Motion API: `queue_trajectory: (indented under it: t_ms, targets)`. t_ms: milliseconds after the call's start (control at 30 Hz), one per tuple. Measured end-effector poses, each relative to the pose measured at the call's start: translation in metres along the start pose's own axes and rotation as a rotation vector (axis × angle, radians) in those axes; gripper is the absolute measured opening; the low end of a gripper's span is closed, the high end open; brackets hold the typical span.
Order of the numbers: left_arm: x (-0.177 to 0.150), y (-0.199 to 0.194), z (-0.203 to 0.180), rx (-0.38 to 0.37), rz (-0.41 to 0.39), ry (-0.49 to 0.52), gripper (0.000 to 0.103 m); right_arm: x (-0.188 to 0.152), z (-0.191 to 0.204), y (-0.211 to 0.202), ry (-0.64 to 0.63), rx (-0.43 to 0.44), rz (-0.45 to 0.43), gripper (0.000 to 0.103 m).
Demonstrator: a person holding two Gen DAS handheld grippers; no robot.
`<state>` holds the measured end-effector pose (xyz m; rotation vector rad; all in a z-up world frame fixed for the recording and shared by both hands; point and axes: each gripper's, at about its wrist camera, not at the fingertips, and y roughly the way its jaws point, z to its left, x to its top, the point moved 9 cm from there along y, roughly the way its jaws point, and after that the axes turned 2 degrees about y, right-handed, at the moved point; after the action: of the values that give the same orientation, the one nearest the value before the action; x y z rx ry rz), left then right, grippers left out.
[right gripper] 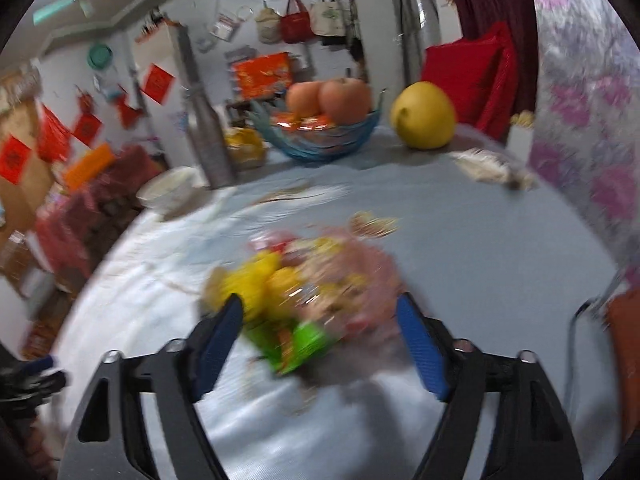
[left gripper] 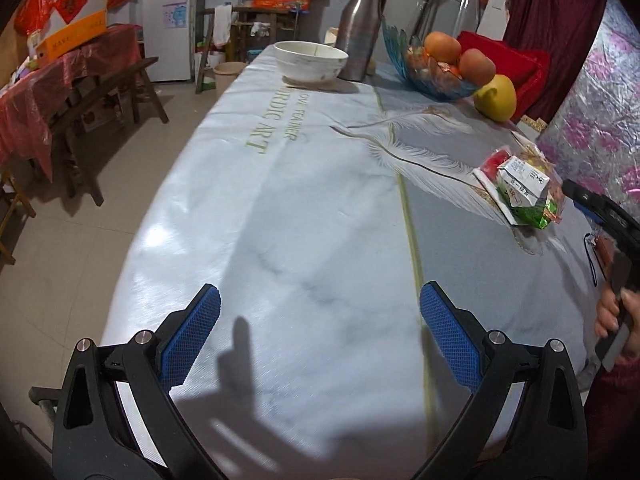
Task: Collect trash
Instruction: 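Move both open tools back over the table toward the remaining trash, then grasp the pink floral plastic bag with the right tool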
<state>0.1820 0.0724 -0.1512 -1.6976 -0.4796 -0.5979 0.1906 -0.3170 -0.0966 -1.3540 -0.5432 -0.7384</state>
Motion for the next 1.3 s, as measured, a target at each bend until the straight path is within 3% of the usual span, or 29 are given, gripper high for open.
queue_trajectory:
  t_ms: [67, 133, 200, 333, 433, 600, 667, 733, 900, 933, 1000, 1033, 1300]
  targets:
    - [0.002, 0.002, -0.002, -0.002, 0.004, 0.000, 0.096, -0.004, 0.010, 0.013, -0.066, -0.007, 0.054, 0.082]
    - [0.004, 0.004, -0.004, -0.001, 0.005, 0.000, 0.096, -0.014, 0.043, 0.013, -0.106, 0.215, 0.100, 0.082]
    - [0.005, 0.003, -0.003, 0.002, 0.005, 0.001, 0.096, -0.016, 0.061, -0.003, -0.135, 0.348, 0.077, 0.080]
    - [0.009, 0.005, -0.011, -0.011, 0.009, 0.012, 0.096, 0.002, 0.030, -0.016, -0.090, 0.241, -0.041, 0.081]
    - [0.013, 0.010, -0.023, -0.022, 0.010, 0.029, 0.096, 0.002, 0.003, -0.011, -0.018, 0.208, -0.038, 0.081]
    - [0.017, 0.020, -0.042, -0.039, 0.016, 0.061, 0.096, -0.009, 0.002, 0.002, 0.054, 0.301, 0.020, 0.083]
    - [0.016, 0.023, -0.046, -0.035, 0.013, 0.066, 0.096, -0.012, 0.017, 0.002, 0.069, 0.363, 0.039, 0.096]
    - [0.014, 0.027, -0.046, -0.035, 0.015, 0.059, 0.096, -0.016, 0.031, 0.005, 0.095, 0.433, 0.068, 0.098]
    - [0.012, 0.031, -0.043, -0.044, 0.026, 0.038, 0.096, -0.031, 0.053, 0.014, 0.065, 0.432, 0.121, 0.098]
    - [0.011, 0.031, -0.043, -0.041, 0.026, 0.039, 0.096, -0.031, 0.055, 0.010, 0.057, 0.441, 0.102, 0.090]
    - [0.011, 0.030, -0.044, -0.043, 0.024, 0.043, 0.096, -0.029, 0.053, 0.002, 0.037, 0.438, 0.076, 0.057]
    - [0.011, 0.029, -0.045, -0.044, 0.023, 0.045, 0.096, -0.026, 0.049, 0.000, 0.036, 0.439, 0.071, 0.036]
    - [0.017, 0.027, -0.070, -0.065, 0.006, 0.111, 0.096, -0.011, -0.011, -0.027, 0.127, 0.323, -0.045, 0.034]
